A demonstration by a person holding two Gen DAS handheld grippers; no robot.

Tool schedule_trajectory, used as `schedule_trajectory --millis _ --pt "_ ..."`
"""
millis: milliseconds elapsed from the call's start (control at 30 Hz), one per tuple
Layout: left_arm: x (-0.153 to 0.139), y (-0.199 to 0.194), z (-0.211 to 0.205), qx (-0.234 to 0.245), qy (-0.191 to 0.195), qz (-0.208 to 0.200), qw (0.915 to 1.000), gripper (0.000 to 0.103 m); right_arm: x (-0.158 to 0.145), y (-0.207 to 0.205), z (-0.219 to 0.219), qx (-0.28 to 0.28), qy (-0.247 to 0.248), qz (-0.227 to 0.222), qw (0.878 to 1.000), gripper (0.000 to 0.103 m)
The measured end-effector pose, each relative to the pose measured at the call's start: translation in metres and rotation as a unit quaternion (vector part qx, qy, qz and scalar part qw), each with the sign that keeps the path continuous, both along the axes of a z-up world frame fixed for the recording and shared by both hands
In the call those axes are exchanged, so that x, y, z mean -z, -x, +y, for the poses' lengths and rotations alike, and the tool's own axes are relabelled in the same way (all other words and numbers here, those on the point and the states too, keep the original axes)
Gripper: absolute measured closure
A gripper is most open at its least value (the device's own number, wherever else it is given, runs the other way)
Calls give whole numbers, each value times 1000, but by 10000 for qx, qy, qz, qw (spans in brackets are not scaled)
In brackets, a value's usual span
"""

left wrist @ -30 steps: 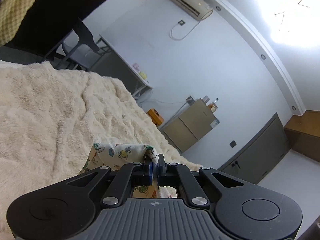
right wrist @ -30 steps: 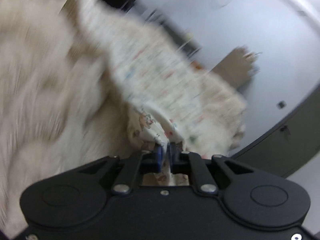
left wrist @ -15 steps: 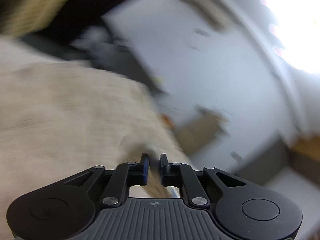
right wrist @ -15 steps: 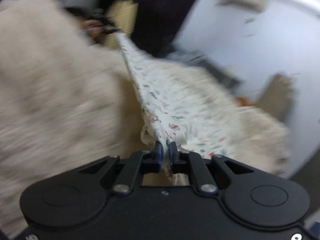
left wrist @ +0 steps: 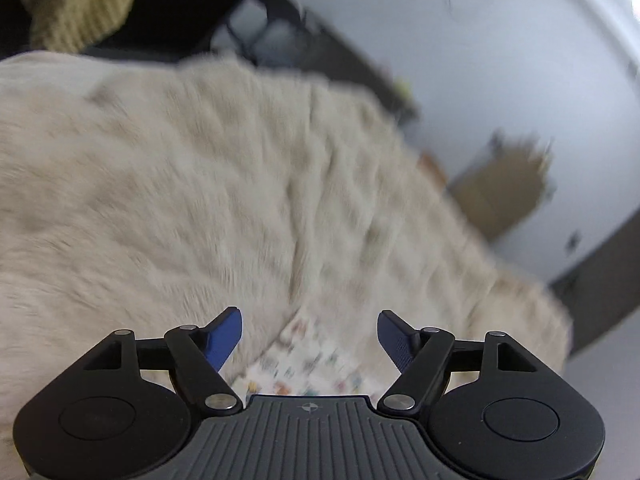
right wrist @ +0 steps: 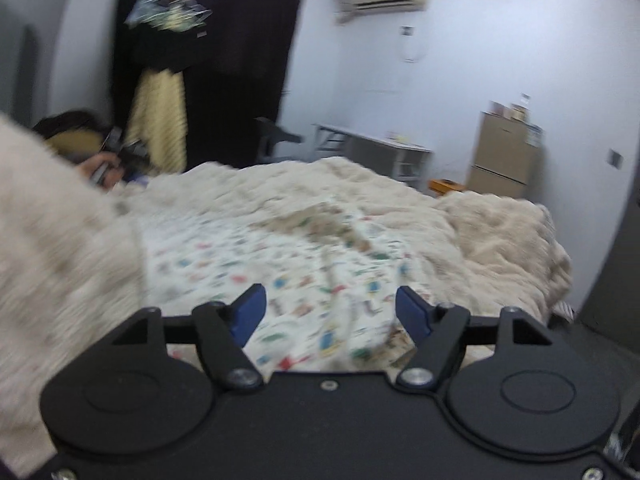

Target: Fold clothes

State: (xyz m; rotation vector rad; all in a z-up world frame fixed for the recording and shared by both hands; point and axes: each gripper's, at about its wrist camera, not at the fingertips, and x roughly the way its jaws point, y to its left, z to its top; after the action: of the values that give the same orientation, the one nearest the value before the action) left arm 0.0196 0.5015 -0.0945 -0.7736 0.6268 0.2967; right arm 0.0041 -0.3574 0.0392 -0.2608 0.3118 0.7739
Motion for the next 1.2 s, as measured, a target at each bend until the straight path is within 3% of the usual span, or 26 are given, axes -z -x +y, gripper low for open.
schedule_trajectory --millis 133,300,467,567,633,733,767,833,867,933,1067,1133,1167,1200 --pt "24 -44 -26 170 -579 866 9944 38 8 -30 3 471 -177 348 9981 29" --pt "-21 -52 -72 562 -1031 283 9927 32 26 -69 -2 1236 -529 1043 9854 27" --pt "-73 -72 -147 1212 -1866 65 9749 26 38 -84 -32 1762 -1072 1600 9653 26" --pt "-95 -77 -201 1569 -1922 -297 9683 26 46 -87 -37 1675 -1187 1852 9610 27" --pt "-102 -75 -235 2052 -1854 -598 9591 26 48 -87 -35 1559 -1104 1921 9626 30" --pt "-114 -59 -307 3128 -1868 -1105 9247 21 53 -86 -28 1208 -940 2105 9655 36" --pt "-114 -56 -325 3382 -1914 -1153 9142 20 56 -84 -23 1009 -840 2170 9673 41" --pt "-114 -55 -350 3616 -2134 -1094 9010 19 64 -81 -12 596 -629 2293 9695 70" --pt "-112 -56 -361 3673 -2283 -1037 8957 19 65 -79 -10 537 -552 2266 9709 97" --pt "-111 -59 -374 3771 -2467 -955 8876 19 67 -62 7 160 178 1929 9809 96" --pt "-120 -82 -388 4014 -2513 -973 8754 19 61 -52 18 99 509 1816 9820 90" --pt "-127 -106 -392 4232 -2297 -951 8712 19 54 -57 10 256 184 1864 9820 73" --pt "-129 -118 -394 4328 -2114 -920 8715 18 50 -60 2 393 -98 1822 9824 52" --pt "-130 -137 -395 4419 -1839 -850 8739 18 46 -65 -7 610 -440 1806 9807 40"
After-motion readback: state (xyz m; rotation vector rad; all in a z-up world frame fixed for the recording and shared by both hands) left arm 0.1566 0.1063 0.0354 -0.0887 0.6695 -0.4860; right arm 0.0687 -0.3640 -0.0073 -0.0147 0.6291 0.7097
